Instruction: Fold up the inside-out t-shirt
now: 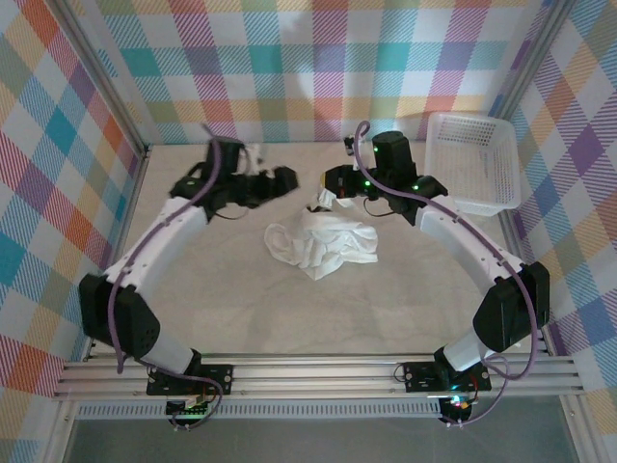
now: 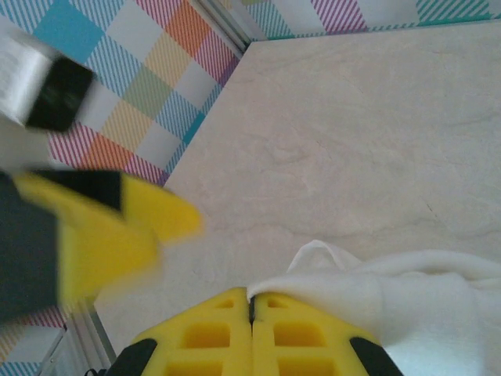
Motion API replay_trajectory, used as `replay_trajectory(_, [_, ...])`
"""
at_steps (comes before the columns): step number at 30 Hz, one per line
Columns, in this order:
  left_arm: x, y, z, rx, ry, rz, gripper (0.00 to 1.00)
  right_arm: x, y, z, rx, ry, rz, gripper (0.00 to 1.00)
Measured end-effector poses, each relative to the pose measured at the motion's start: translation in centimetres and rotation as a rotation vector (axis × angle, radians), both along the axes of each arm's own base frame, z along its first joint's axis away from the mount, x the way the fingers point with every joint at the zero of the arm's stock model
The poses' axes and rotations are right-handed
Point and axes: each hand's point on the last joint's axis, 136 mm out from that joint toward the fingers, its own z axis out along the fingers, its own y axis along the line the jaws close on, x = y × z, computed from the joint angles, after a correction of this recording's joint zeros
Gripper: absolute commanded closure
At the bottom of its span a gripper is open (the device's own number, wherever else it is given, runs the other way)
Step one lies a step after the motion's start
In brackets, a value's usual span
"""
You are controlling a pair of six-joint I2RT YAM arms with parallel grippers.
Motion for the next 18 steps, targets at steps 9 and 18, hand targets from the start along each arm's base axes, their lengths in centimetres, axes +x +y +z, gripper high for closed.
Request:
replay_trajectory(9, [-3.7,0.8,-16.5,0.309,0.342,0.019,0.66,2.5,-2.7,2.3,0.044,0.013,-0.156,1.00])
replay_trajectory(18, [-5.4,14.5,-19.7,0.627,0.387,0.330,0.53,3.1,-10.8,15.0,0.259,-0.166,-0.348,1.00])
